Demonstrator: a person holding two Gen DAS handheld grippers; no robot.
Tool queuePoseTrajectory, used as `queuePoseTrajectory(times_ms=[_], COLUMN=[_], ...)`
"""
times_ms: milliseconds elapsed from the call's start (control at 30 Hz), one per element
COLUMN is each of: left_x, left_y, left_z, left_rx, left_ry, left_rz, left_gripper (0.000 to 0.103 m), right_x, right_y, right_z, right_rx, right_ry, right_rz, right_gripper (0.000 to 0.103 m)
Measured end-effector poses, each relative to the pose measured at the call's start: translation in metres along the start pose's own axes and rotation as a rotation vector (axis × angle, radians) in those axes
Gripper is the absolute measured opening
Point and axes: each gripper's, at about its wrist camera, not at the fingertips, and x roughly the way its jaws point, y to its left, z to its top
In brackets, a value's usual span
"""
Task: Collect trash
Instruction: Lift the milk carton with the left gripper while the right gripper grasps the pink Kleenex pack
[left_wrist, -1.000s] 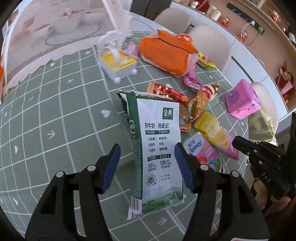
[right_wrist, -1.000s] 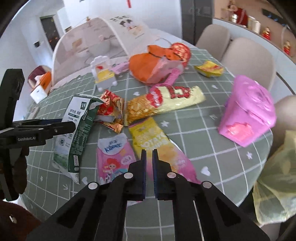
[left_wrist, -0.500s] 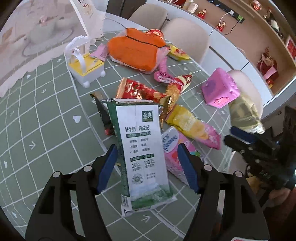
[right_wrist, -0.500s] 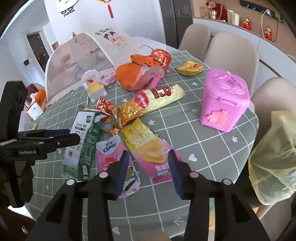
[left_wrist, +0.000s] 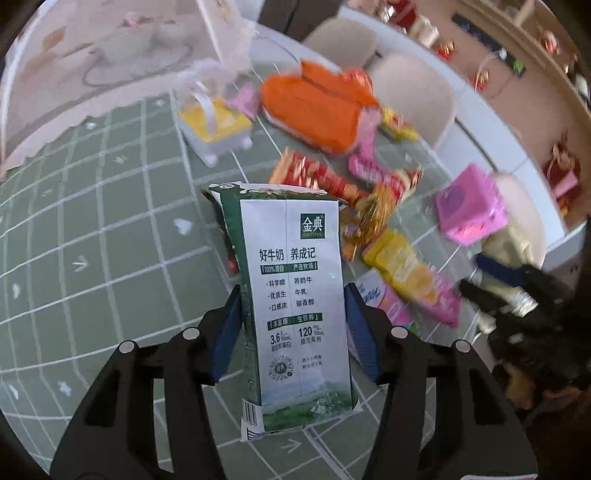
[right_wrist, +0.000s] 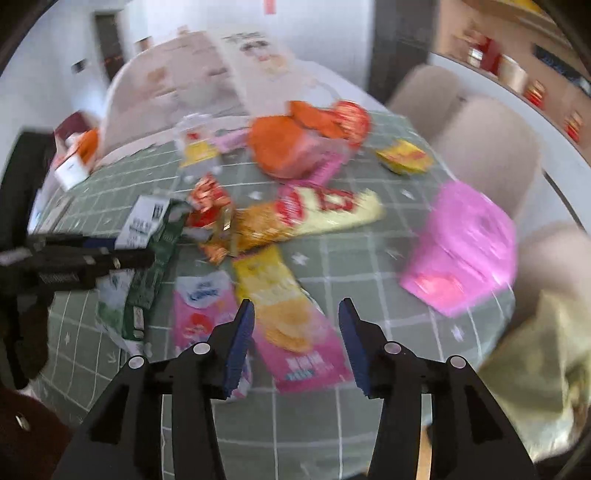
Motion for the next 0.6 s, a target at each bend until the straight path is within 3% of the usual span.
queuePoseTrajectory(times_ms=[233,367,500,600], left_x=[-0.039,-0.047,-0.049,-0.053], left_y=[0.030,0.039,0.041,0.039], left_z=[0.018,0.024,0.025,0.023], left_rx=[-0.121,-0.158,-0.159,-0.151], left_ry=[-0.102,-0.140,-0.147,-0.149], left_rz=[0.084,0.127,0.143,0.145], left_gripper=[0.051,0.051,0.052,0.052], right_x=[0.027,0.038,0.045,0.052], right_y=[0.034,0.034,0.022,0.029], right_z=[-0.006,-0.018,-0.021,-0.017], right_rx=[-0.133,-0.135,-0.015,-0.005], right_ry=[0.082,0.125,0.138,0.135], right_rz=[0.259,0.208,0.267,0.268], right_gripper=[0.045,0.045,0.045,0.045])
